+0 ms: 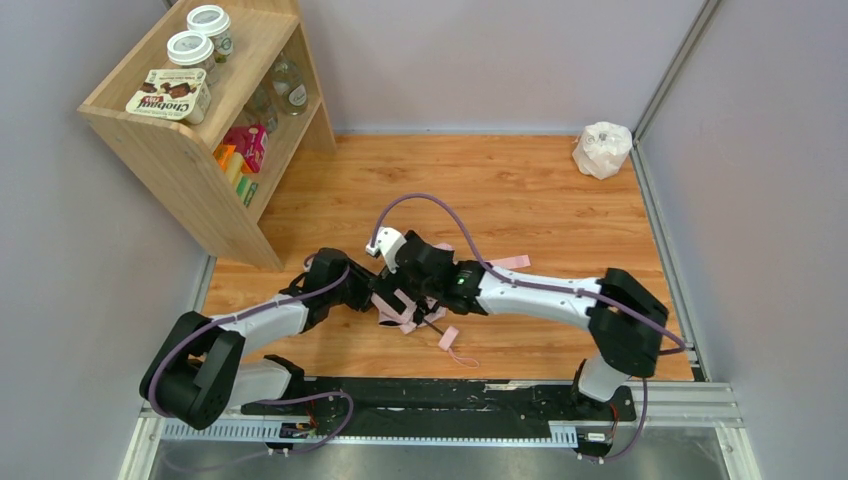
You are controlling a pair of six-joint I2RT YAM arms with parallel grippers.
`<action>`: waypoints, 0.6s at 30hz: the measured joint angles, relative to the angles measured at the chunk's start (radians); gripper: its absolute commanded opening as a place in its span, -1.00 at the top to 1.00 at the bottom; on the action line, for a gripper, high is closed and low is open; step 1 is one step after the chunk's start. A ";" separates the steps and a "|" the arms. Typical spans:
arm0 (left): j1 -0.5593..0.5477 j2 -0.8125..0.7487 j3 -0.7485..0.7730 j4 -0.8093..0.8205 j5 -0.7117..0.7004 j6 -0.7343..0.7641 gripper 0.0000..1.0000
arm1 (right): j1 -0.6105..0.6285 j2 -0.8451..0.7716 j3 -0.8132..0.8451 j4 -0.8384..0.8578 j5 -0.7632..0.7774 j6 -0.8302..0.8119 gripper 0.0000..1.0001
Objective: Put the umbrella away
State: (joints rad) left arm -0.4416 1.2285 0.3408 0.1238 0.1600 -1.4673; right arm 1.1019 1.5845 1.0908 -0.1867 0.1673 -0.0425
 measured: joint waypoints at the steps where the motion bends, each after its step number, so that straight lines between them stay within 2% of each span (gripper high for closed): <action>1: 0.000 0.000 0.007 -0.015 0.000 0.000 1.00 | 0.003 0.043 0.018 0.010 0.024 -0.003 -1.00; 7: 0.000 0.001 0.027 -0.071 0.004 0.000 1.00 | 0.059 0.207 0.039 0.020 0.108 -0.053 -0.95; 14: 0.005 0.046 0.057 -0.099 0.031 0.001 1.00 | 0.097 0.237 0.024 0.028 0.122 -0.059 -0.79; 15: 0.005 0.051 0.060 -0.101 0.035 0.001 1.00 | 0.097 0.241 0.020 0.028 0.122 -0.058 -0.72; 18: 0.005 0.055 0.067 -0.115 0.042 0.003 1.00 | 0.097 0.262 0.006 0.036 0.134 -0.040 -0.30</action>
State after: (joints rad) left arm -0.4370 1.2835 0.4076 0.0086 0.2016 -1.4643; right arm 1.1992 1.8469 1.0966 -0.1505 0.3012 -0.0826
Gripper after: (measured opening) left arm 0.465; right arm 0.826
